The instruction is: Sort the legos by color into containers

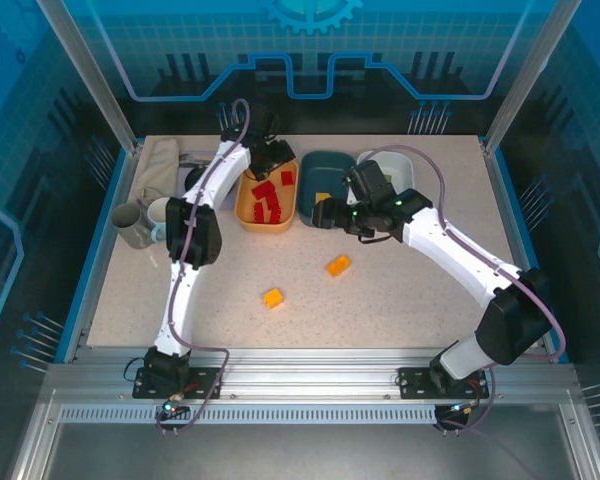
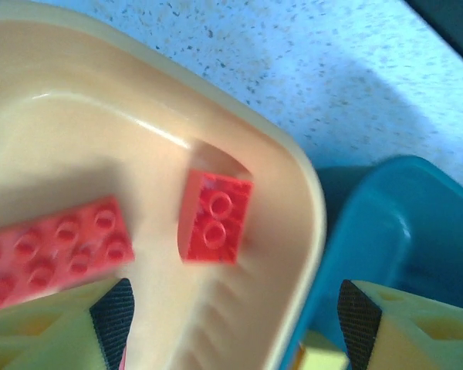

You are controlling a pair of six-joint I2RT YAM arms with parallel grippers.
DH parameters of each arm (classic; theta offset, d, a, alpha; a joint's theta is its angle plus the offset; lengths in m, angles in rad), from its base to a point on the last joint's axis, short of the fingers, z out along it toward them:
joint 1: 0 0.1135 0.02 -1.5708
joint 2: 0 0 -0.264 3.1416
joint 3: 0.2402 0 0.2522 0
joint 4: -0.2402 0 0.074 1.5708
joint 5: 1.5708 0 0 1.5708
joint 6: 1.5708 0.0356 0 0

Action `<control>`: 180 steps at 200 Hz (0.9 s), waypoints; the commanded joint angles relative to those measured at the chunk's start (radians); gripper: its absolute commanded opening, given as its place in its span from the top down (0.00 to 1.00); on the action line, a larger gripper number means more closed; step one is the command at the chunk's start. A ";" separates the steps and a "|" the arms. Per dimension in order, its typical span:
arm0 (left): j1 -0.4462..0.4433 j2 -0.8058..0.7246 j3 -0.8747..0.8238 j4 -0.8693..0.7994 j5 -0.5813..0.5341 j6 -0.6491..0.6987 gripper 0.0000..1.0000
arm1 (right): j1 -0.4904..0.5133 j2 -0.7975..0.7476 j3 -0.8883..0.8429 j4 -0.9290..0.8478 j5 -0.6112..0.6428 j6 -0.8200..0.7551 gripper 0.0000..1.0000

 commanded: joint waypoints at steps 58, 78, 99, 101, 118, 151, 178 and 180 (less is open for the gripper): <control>-0.104 -0.786 -0.878 0.223 0.133 -0.033 0.10 | 0.063 0.167 -0.041 -0.205 0.106 0.424 0.17; -0.138 -0.975 -1.088 0.247 0.132 -0.026 0.04 | 0.062 0.221 -0.053 -0.154 0.066 0.483 0.17; -0.155 -1.150 -1.268 0.251 0.145 -0.043 0.03 | 0.059 0.268 -0.045 -0.148 0.048 0.530 0.17; -0.156 -1.166 -1.282 0.251 0.147 -0.045 0.03 | 0.058 0.271 -0.045 -0.147 0.047 0.535 0.17; -0.174 -1.286 -1.379 0.249 0.162 -0.060 0.03 | 0.049 0.296 -0.048 -0.121 0.038 0.570 0.17; -0.202 -1.460 -1.493 0.217 0.157 -0.089 0.01 | 0.012 0.350 -0.021 -0.127 0.022 0.596 0.22; -0.202 -1.537 -1.535 0.195 0.145 -0.111 0.01 | -0.002 0.384 -0.018 -0.137 0.020 0.616 0.30; -0.201 -1.539 -1.535 0.194 0.145 -0.112 0.01 | -0.002 0.384 -0.018 -0.137 0.019 0.616 0.31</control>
